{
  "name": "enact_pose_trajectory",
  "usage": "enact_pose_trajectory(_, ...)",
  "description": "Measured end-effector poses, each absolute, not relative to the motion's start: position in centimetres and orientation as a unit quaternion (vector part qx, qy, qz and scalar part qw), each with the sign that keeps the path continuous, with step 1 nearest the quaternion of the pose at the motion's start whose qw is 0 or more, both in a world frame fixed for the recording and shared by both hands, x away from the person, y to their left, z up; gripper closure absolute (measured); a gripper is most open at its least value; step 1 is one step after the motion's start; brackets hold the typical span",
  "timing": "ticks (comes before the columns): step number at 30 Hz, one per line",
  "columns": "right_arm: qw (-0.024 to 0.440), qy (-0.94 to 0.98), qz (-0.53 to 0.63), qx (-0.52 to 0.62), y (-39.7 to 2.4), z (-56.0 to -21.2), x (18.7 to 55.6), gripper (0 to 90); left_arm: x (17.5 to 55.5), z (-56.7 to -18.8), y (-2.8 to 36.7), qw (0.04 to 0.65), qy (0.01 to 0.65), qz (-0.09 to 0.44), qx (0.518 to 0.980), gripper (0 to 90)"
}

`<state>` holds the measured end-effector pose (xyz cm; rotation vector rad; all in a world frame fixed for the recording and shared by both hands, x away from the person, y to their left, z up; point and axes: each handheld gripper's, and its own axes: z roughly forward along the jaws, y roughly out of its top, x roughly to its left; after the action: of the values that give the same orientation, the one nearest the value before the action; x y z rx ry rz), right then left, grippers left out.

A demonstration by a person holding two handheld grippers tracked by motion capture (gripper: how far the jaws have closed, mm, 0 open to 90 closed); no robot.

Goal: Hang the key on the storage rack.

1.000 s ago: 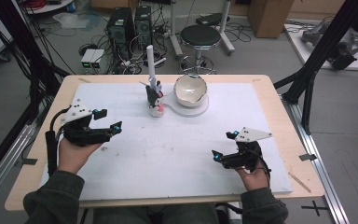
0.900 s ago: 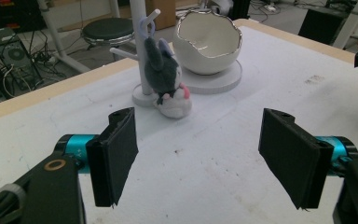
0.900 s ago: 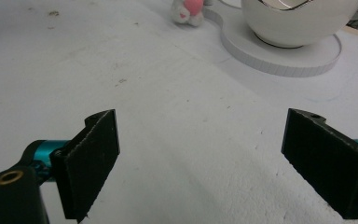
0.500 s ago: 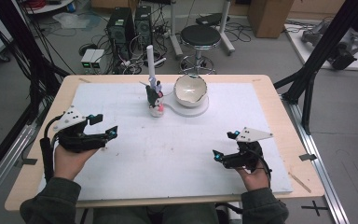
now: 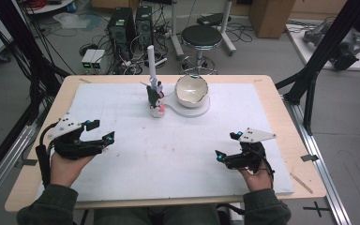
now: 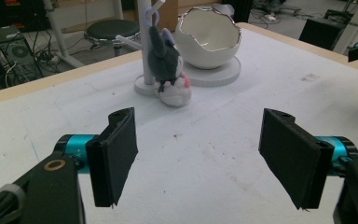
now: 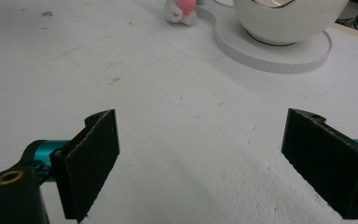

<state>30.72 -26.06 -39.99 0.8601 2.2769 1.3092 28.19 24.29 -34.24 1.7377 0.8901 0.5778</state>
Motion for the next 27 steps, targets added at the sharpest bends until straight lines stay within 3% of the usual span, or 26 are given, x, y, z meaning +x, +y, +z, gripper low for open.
enact_pose_trajectory(27, 0.186, 0.811, 0.461, 0.309, -26.2, -40.1, 30.6, 10.2, 26.6, -35.3, 25.4, 0.528, 0.375, 0.241, 0.723, 27.9)
